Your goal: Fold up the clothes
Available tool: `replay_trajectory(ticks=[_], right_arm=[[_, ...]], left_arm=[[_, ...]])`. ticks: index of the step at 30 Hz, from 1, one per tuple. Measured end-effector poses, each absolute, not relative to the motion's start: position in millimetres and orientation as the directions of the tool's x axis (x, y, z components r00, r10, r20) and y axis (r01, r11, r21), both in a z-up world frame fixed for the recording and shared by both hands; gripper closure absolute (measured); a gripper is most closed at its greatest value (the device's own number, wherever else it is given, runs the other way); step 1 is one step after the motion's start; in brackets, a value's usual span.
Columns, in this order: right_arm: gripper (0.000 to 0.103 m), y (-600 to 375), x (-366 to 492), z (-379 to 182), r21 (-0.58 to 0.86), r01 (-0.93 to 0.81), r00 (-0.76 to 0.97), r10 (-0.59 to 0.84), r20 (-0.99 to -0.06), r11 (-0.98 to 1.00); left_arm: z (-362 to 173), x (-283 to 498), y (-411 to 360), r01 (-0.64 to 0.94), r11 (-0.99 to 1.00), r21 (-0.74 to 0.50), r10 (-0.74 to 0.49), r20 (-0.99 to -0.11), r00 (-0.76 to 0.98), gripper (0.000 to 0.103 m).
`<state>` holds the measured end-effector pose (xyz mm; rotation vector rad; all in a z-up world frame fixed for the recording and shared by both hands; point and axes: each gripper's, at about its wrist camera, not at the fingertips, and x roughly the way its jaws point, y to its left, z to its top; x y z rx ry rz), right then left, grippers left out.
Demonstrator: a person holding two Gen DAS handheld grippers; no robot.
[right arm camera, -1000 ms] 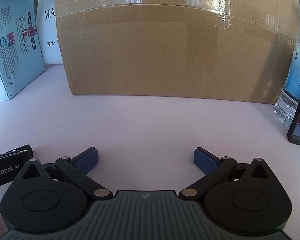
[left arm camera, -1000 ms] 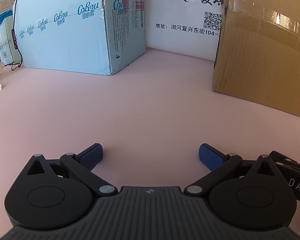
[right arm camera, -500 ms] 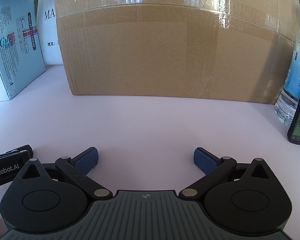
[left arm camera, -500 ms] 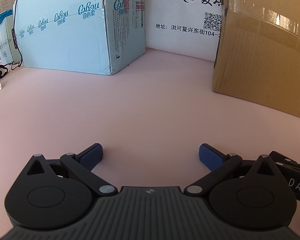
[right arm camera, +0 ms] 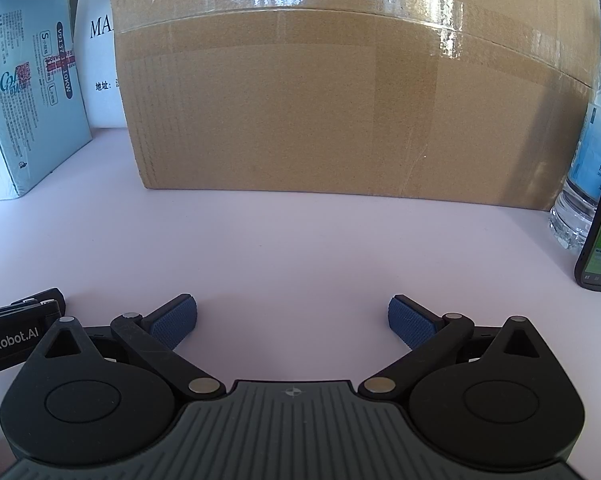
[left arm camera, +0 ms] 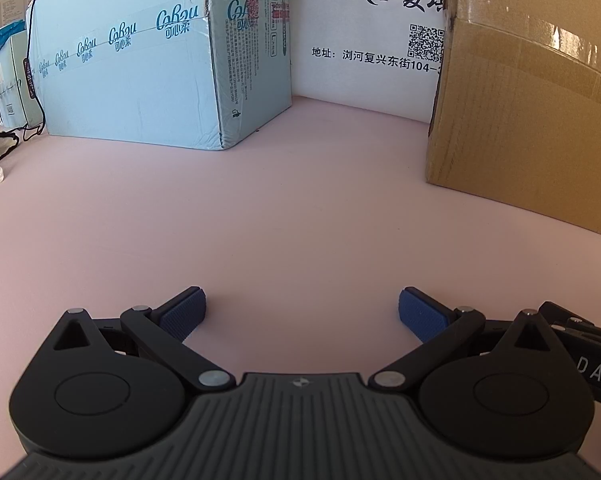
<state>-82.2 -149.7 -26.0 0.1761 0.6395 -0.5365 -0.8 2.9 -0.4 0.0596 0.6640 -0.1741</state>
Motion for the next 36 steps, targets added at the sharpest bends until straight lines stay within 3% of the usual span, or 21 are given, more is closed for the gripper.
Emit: replay_trajectory(ticks=[36], right_arm=[[0.000, -149.8, -82.1, -24.7, -0.008, 0.530, 0.670, -0.424, -0.610, 0.848]], left_arm=[[0.7, -3.3, 0.1, 0.174, 0.985, -0.001, -0.137, -0.618, 0.774, 0.000]])
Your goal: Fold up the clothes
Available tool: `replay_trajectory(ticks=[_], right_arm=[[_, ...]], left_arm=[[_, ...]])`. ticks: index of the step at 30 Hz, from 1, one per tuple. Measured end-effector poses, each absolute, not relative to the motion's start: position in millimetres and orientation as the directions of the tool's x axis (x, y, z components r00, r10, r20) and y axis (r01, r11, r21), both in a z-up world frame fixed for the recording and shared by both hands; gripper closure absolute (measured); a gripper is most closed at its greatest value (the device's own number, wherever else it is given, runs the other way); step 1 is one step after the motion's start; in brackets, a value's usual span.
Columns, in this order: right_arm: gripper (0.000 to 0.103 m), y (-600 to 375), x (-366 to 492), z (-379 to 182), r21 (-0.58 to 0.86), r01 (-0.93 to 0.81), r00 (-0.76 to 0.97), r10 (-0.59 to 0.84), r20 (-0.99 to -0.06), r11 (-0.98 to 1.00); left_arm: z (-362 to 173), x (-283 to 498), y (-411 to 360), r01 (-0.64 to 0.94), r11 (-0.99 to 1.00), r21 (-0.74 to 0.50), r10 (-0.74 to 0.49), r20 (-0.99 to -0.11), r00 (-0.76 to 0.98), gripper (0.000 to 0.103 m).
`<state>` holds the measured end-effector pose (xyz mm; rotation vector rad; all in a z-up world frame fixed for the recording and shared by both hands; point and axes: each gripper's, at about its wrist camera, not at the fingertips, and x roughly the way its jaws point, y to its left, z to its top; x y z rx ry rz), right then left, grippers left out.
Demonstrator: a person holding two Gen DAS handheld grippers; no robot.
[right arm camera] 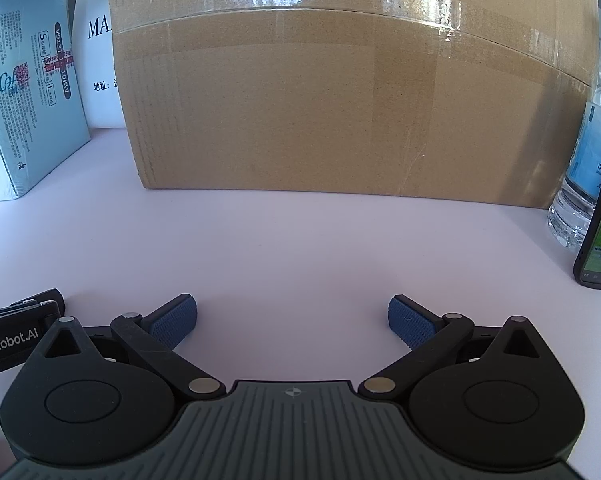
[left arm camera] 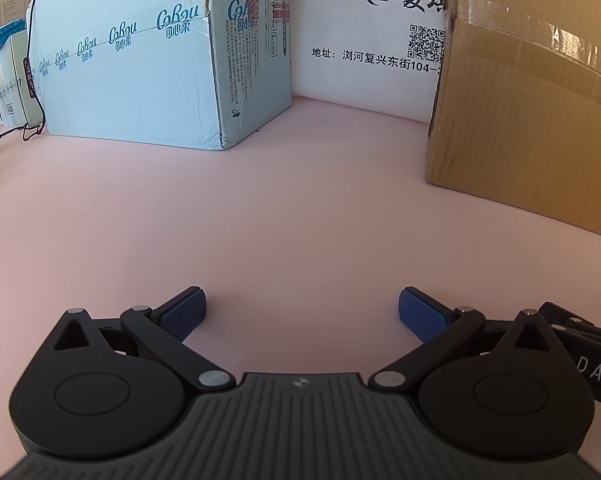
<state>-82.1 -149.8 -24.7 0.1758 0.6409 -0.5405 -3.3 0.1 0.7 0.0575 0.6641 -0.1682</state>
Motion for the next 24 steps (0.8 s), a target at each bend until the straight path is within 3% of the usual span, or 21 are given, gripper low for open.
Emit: replay_trajectory(ticks=[24], right_arm=[[0.000, -151.0, -86.2, -22.2, -0.004, 0.528, 0.671, -0.420, -0.611, 0.849]], left_arm=[[0.9, -3.1, 0.2, 0.173, 0.985, 0.000, -0.136, -0.618, 0.774, 0.000]])
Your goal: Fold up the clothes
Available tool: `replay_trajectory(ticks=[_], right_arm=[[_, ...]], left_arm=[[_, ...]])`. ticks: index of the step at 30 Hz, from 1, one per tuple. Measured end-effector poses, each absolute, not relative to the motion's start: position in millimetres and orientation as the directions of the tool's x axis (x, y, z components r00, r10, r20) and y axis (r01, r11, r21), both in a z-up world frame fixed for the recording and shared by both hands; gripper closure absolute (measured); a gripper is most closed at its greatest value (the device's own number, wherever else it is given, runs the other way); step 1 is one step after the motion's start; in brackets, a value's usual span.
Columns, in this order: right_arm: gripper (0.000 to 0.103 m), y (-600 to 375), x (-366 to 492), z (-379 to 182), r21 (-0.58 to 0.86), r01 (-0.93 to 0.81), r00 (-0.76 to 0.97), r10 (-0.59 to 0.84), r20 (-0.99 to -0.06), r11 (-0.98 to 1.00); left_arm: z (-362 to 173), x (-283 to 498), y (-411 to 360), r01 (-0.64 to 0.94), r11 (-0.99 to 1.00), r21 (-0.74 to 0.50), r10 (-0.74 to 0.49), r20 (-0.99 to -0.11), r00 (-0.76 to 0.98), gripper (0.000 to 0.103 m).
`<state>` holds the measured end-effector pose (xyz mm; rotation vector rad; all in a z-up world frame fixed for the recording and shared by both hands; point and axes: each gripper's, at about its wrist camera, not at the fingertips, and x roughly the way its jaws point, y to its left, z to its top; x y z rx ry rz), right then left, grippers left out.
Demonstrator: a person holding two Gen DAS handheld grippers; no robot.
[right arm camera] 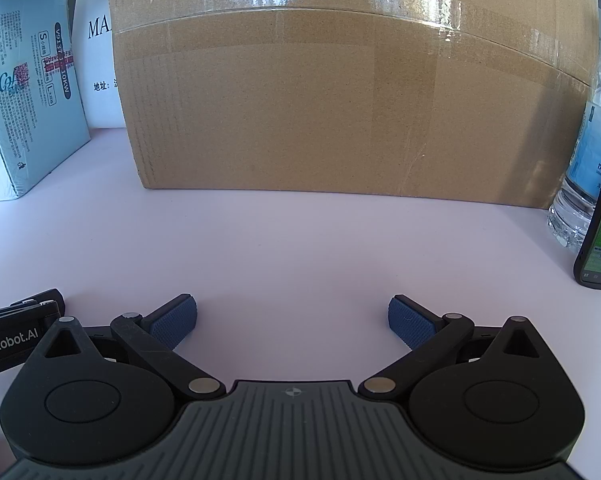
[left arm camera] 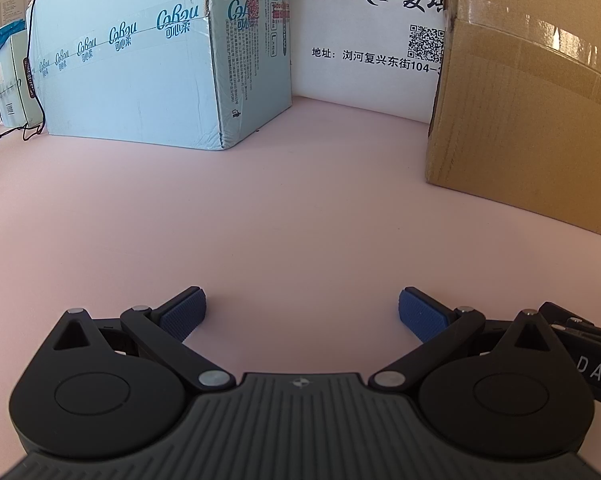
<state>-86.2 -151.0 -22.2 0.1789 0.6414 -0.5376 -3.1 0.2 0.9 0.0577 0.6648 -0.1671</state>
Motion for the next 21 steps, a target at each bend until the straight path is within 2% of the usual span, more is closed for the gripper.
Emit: replay_trajectory(ticks=[21], right_arm=[[0.000, -150.2, -85.6, -23.2, -0.005, 0.529, 0.670, -0.422, -0.611, 0.849]], left_arm=[[1.3, -3.7, 0.2, 0.172, 0.985, 0.000, -0.135, -0.618, 0.774, 0.000]])
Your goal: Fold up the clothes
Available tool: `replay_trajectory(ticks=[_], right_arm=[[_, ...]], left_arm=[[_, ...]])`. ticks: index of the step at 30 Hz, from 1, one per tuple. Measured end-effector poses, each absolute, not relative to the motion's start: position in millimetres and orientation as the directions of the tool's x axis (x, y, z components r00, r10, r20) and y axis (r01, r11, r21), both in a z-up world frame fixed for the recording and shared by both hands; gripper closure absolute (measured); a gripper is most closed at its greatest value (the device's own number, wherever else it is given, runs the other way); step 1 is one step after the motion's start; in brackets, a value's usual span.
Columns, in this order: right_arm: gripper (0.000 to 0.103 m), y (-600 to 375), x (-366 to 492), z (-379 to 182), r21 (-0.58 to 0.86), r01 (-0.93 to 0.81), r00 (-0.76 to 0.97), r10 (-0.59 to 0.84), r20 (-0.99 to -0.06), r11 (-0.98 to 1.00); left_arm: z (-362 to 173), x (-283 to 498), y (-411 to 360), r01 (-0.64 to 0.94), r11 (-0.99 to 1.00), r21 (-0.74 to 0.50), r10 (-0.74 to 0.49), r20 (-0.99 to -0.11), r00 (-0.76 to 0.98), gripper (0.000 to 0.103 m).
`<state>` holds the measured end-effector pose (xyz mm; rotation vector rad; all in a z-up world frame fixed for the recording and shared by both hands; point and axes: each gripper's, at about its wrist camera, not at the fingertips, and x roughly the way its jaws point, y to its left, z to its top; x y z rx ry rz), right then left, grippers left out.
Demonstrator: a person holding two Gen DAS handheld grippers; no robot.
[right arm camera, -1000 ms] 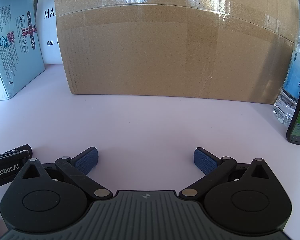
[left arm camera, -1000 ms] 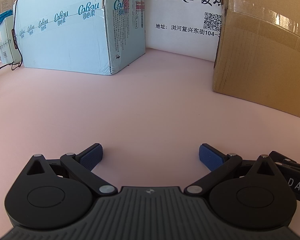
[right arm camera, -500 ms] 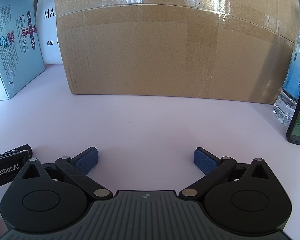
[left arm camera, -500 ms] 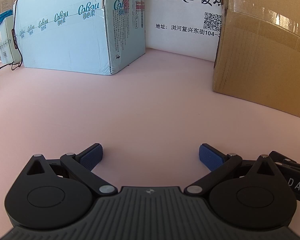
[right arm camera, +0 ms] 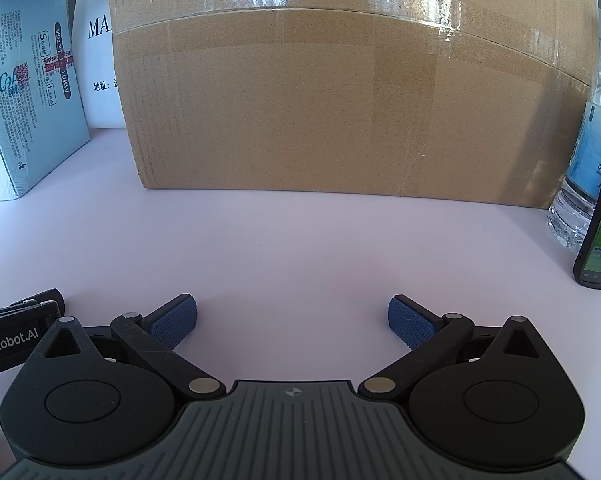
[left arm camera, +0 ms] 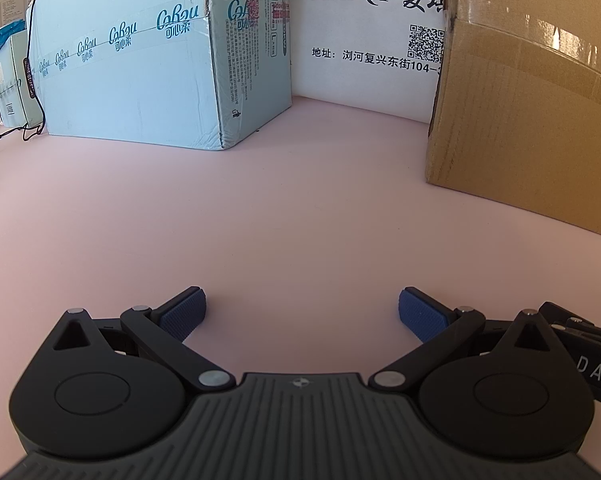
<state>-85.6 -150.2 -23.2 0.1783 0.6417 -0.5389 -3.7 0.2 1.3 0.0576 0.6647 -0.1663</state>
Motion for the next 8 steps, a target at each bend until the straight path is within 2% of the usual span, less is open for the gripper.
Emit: replay_trajectory(ticks=[8], right_arm=[[0.000, -150.4, -85.8, -23.1, -0.004, 0.529, 0.670, -0.421, -0.611, 0.849]], left_arm=[[0.9, -3.3, 0.4, 0.172, 0.985, -0.001, -0.136, -0.618, 0.774, 0.000]])
